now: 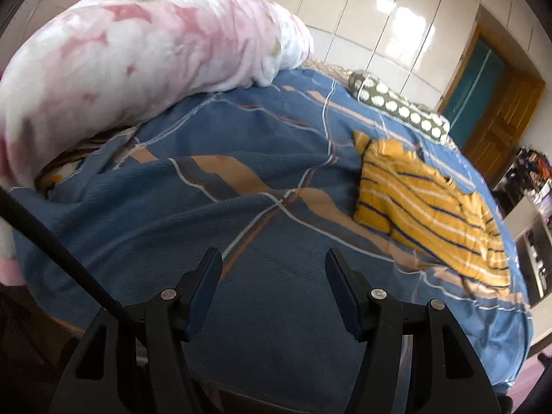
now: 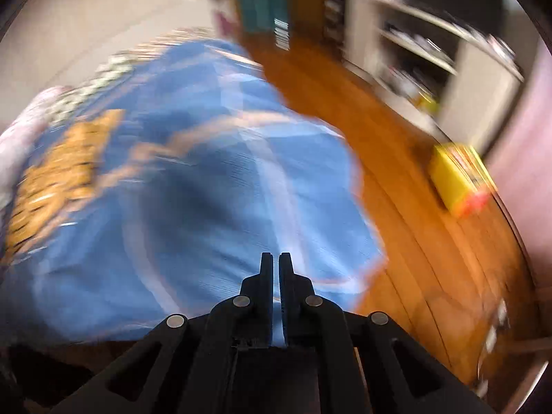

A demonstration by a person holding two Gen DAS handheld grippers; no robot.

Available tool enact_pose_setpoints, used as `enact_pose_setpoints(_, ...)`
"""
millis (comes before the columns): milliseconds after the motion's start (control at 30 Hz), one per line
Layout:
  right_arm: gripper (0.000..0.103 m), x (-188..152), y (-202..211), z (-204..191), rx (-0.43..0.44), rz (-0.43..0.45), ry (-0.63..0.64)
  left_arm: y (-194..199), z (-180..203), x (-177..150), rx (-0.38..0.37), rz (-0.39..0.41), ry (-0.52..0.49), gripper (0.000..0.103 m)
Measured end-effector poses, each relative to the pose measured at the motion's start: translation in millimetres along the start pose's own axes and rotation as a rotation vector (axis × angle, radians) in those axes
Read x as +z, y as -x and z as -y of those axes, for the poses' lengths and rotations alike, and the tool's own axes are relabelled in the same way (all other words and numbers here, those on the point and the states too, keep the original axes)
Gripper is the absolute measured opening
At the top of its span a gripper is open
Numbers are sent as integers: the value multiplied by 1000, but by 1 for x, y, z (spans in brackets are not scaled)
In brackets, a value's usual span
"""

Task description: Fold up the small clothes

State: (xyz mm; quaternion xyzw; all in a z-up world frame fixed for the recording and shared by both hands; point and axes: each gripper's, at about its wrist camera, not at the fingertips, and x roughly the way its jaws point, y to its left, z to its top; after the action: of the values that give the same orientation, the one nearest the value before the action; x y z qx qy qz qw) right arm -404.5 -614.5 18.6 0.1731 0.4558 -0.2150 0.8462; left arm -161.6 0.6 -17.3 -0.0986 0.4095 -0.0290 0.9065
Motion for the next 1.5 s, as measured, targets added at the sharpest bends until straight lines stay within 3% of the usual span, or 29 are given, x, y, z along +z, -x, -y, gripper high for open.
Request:
enact_pose_setpoints(67,16,9,-9,-51,128,4,86,7,2,1,-6,10,-7,62)
enact_pose_setpoints(100,29,13,-17,-84,202,-5,147,10,3,1,-13,13,-10,63)
enact_pose_setpoints(200,34,18,-45,-166,321,-52,269,11,10,7,-39,18,-16,71)
enact_pose_setpoints(267,34,13,-61,-205,343,-75,333,3,16,12,-58,-4,-23,72)
enact_pose_setpoints(400,34,15,-82,-239,388,-90,344,-14,27,20,-119,-46,-5,72)
enact_pose_setpoints(667,34,47,-102,-316,442,-23,397,-78,92,49,-161,-79,-125,72)
enact_pose_setpoints(733,34,58,-117,-324,422,-6,389,-103,101,58,-162,-106,-127,72)
enact_pose_setpoints(867,34,71,-161,-319,369,-55,297,-143,89,60,-85,-177,-55,71)
enact_pose_setpoints(1000,30,79,-179,-288,416,-106,160,-147,59,54,-177,-166,24,69)
enact_pose_setpoints(1100,35,88,-161,-289,375,-72,153,-139,50,57,-212,-149,50,69)
enact_pose_setpoints(1267,35,82,-134,-355,421,-55,348,-109,32,64,-231,-28,82,69)
enact_pose_setpoints(1500,35,4,-124,-496,462,-48,788,-88,-5,74,-189,70,125,69)
